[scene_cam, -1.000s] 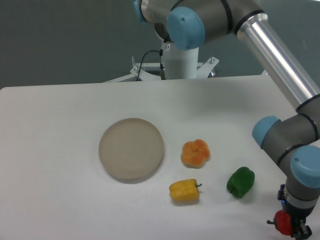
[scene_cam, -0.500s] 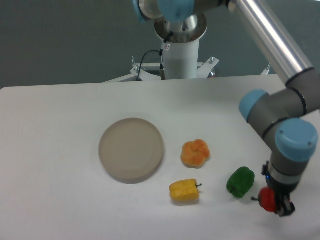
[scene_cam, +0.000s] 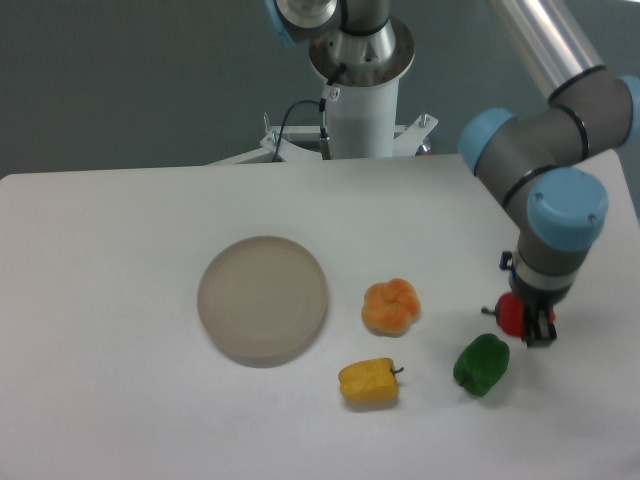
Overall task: Place the red pepper on the table
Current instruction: 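Carry the red pepper toward the open table area beside the orange pepper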
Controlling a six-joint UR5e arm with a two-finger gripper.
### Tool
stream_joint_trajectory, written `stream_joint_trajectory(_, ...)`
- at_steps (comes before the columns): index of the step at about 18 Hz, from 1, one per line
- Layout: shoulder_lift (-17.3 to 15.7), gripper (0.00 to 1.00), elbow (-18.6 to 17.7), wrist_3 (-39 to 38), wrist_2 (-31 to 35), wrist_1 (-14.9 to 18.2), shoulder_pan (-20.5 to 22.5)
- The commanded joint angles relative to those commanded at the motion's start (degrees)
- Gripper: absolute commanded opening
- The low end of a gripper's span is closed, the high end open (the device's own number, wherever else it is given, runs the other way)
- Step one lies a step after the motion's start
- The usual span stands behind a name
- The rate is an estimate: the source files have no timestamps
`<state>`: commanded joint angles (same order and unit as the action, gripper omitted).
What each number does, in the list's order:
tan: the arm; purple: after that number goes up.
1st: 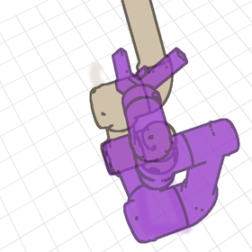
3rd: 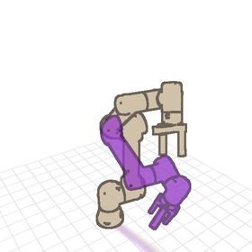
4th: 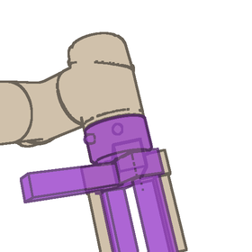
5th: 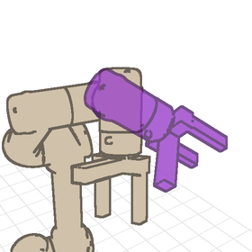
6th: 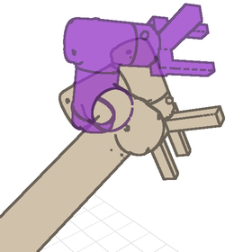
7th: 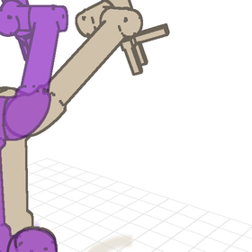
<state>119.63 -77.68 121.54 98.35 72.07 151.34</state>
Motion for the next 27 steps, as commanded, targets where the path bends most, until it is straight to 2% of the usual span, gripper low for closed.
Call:
stream_joint_trajectory(3,-1.5,0.51,-3.5,3.5,-0.5,-0.7,1.8)
stream_joint_trajectory(6,-3.2,0.51,-7.6,3.6,-0.8,-0.9,2.6)
stream_joint_trajectory(7,-4.2,0.51,-9.4,3.3,-2.3,-2.6,3.1)
stream_joint_trajectory(9,-4.8,0.51,-14.3,1.8,-10.5,-7.7,4.5)
stream_joint_trajectory(11,-5.5,0.51,-17.7,-0.9,-18.1,-10.1,5.8)
stream_joint_trajectory(21,-5.8,0.52,-20.7,-1.6,-17.7,-10.2,5.5)
stream_joint_trajectory(27,-5.6,0.53,-21.1,-1.7,-17.7,-10.2,5.4)
